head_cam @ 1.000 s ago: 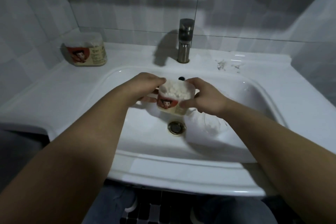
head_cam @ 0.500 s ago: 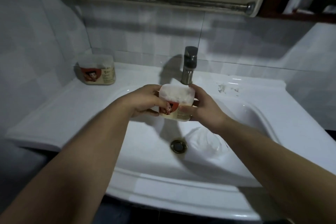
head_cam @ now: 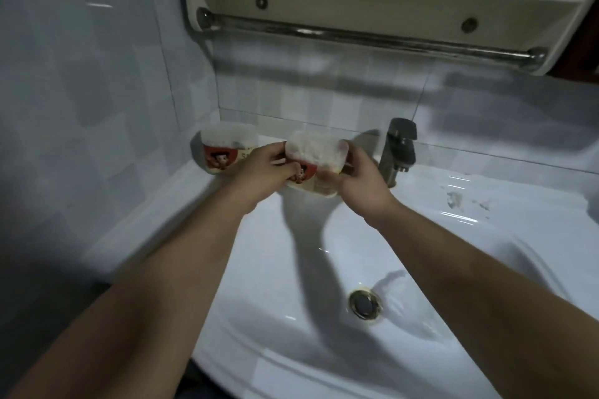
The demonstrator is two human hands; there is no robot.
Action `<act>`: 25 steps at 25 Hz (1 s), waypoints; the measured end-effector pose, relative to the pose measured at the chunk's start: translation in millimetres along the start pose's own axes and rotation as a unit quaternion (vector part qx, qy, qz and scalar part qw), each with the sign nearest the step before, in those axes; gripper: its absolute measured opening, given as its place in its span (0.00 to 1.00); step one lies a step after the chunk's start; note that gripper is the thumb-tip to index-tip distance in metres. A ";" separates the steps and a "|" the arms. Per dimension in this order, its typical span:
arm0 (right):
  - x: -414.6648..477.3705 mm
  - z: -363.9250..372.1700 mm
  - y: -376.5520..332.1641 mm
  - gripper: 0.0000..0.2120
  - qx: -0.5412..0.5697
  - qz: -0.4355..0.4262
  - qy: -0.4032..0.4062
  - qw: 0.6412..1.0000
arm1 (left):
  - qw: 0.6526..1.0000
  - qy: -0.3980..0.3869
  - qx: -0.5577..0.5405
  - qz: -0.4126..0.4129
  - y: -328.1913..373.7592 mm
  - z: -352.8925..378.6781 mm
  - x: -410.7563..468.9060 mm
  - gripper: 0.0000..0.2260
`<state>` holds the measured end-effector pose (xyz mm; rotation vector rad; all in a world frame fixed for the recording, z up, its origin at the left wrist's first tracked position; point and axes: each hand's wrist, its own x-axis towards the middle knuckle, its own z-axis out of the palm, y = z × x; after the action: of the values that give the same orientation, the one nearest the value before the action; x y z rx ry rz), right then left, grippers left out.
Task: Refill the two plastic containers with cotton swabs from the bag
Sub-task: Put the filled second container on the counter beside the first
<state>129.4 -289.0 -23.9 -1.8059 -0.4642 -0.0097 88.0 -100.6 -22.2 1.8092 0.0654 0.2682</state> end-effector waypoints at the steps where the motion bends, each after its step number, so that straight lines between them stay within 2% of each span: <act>1: 9.6 4.0 -0.1 0.34 -0.005 -0.005 0.001 1.000 | 1.000 0.017 0.006 0.008 -3.0 0.0 7.0 0.17; 5: 39.9 10.8 8.8 0.26 -0.017 -0.018 0.009 1.000 | 0.998 0.049 0.034 0.012 -10.4 4.1 29.2 0.18; 9: 66.9 16.3 26.2 0.30 -0.042 -0.012 0.024 0.999 | 0.996 0.063 0.057 0.013 -17.1 4.3 44.7 0.19; 13: 83.1 21.3 33.3 0.34 -0.062 0.004 0.048 0.997 | 0.995 0.060 0.078 0.008 -19.9 3.9 60.7 0.25; 16: 88.8 23.8 32.7 0.34 -0.061 0.012 0.059 0.996 | 0.991 0.087 0.096 0.018 -25.3 7.8 71.8 0.26; 22: 59.9 19.3 26.7 0.37 -0.106 0.035 0.050 0.992 | 0.986 0.096 0.135 -0.010 -19.1 15.0 42.9 0.25; 25: 28.2 4.2 15.4 0.32 -0.139 0.031 0.035 0.989 | 0.982 0.099 0.157 -0.030 -8.2 21.3 9.6 0.26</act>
<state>159.2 -279.7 -32.4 -2.0866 -0.3688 -0.0993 102.7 -117.0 -33.6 2.0851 0.3178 0.4125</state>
